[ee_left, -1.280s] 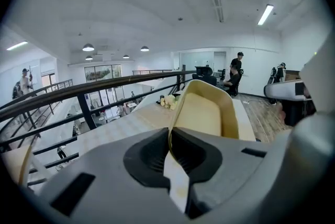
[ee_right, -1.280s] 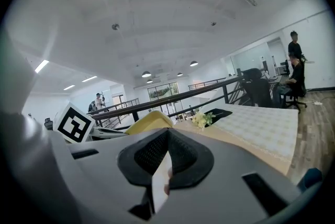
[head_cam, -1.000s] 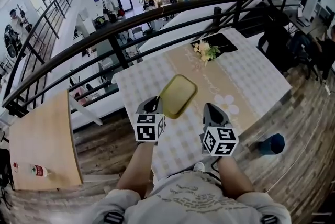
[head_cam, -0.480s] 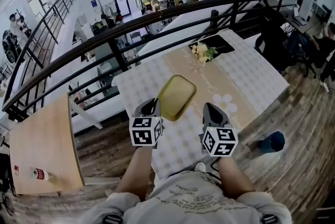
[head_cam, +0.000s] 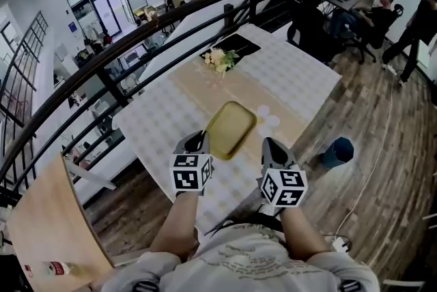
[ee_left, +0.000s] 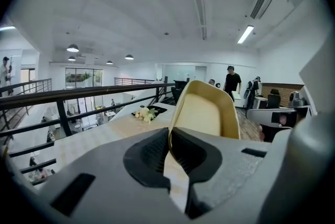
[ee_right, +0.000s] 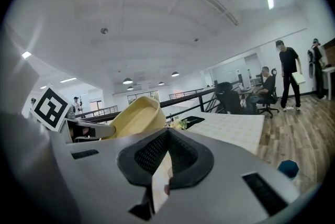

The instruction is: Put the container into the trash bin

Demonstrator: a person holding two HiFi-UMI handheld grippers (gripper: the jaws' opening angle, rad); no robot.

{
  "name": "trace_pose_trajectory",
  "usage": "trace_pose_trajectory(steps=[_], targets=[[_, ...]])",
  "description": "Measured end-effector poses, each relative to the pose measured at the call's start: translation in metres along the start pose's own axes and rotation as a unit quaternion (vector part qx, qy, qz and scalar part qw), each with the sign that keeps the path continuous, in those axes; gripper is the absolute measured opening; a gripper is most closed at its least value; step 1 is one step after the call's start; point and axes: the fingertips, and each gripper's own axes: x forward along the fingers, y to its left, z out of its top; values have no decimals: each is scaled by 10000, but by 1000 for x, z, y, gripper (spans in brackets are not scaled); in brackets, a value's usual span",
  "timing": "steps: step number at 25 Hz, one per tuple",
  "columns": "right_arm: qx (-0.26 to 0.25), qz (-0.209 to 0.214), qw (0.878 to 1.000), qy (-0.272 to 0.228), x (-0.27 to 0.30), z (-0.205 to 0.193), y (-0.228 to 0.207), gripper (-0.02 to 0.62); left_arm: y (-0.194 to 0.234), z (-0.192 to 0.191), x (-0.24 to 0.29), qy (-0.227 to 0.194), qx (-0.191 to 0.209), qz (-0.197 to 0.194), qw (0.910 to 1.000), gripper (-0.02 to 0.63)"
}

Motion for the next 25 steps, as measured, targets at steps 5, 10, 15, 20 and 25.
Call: trace_pose_trajectory(steps=[5, 10, 15, 20, 25], targets=[[116, -604, 9980, -174, -30, 8, -49, 2, -59, 1, 34, 131, 227, -639, 9976, 25], [289, -1305, 9906, -298, -74, 13, -116, 2, -140, 9, 66, 197, 503, -1313, 9899, 25], [441, -1886, 9799, -474, -127, 20, -188, 2, -237, 16, 88, 229, 796, -1893, 9784, 25], [657, -2220, 9708, -622, -181, 28, -261, 2, -328, 17, 102, 337, 955, -2217, 9698, 25], [717, -2400, 9653, -745, -226, 38, -322, 2, -409, 21, 113, 364, 1114, -2435, 9628, 25]])
